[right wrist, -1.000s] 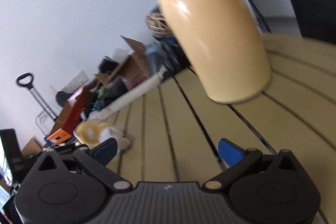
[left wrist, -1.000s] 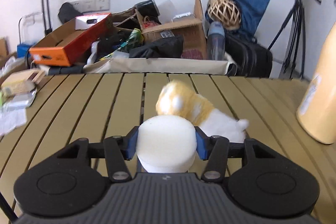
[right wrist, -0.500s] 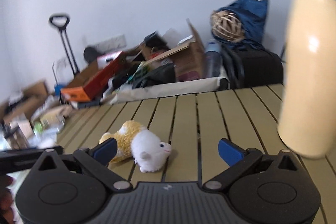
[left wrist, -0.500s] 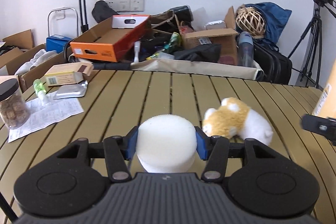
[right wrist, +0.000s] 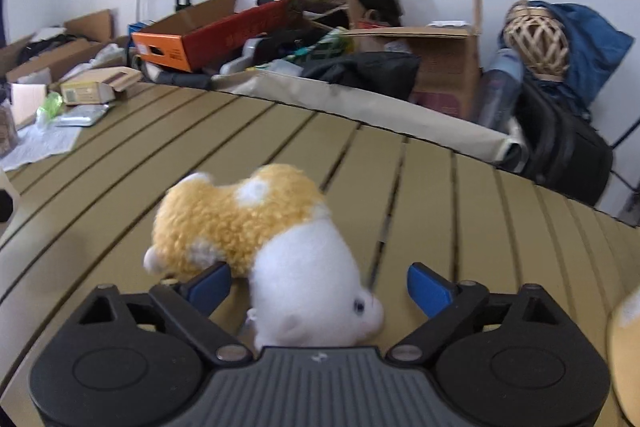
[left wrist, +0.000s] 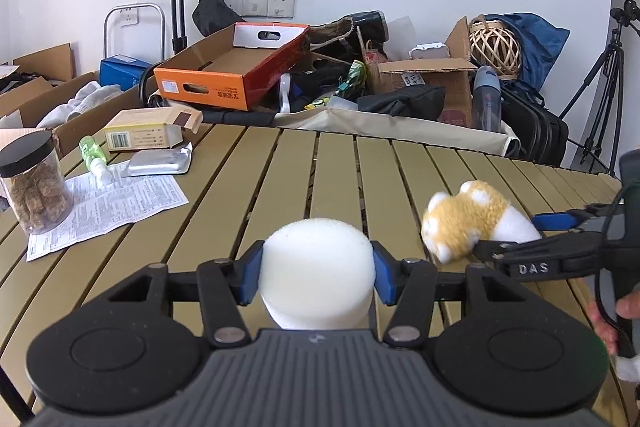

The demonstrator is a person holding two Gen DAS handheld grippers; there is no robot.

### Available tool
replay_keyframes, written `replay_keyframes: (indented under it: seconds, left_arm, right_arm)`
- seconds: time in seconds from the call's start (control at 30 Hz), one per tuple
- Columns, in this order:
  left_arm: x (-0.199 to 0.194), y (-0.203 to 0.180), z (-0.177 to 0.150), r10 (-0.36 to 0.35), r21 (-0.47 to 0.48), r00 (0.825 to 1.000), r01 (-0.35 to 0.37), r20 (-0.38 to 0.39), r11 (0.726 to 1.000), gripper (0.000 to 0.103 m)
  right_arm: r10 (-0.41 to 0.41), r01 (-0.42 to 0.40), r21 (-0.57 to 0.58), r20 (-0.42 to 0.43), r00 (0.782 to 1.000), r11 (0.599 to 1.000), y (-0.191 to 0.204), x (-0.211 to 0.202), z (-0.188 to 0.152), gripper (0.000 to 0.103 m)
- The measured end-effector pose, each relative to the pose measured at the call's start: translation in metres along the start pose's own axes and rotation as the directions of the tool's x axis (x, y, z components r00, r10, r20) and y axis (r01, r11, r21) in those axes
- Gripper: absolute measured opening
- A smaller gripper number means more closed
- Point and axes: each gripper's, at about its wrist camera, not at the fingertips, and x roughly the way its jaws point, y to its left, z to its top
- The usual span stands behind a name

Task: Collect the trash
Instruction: 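Close the left gripper on the white foam block while the right gripper grasps the plush toy, then lift the foam block and plush toy off the table and lower toward the bin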

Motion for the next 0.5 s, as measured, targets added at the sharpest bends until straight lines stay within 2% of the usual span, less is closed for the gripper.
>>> replay_keyframes:
  seconds: [0.07,0.1,0.27,0.5]
  left_arm:
    - [-0.001,0.002,-0.002,0.001,-0.003,1.0,-0.001,0.0,1.0,0.055]
    - [-0.001,0.003,-0.002,0.002,-0.005,1.0,-0.002,0.0,1.0,0.055]
    - [-0.006,0.002,-0.006,-0.001,-0.01,1.0,0.001,-0.007,1.0,0.055]
    - [-0.022,-0.006,-0.01,-0.029,-0.019,0.999,0.03,0.012,0.999,0.055]
  right_arm:
    - [0.056,-0.056,0.012,-0.006,0.998,0.998,0.0,0.007,0.001,0.073]
    - [0.082,-0.081,0.023,-0.013,0.997,0.996,0.0,0.01,0.0,0.052]
    - [0.101,-0.103,0.091,0.023,0.995,0.99,-0.003,0.003,-0.005,0.048]
    - [0.097,-0.123,0.199,0.132,0.986,0.972,-0.022,-0.042,-0.011,0.048]
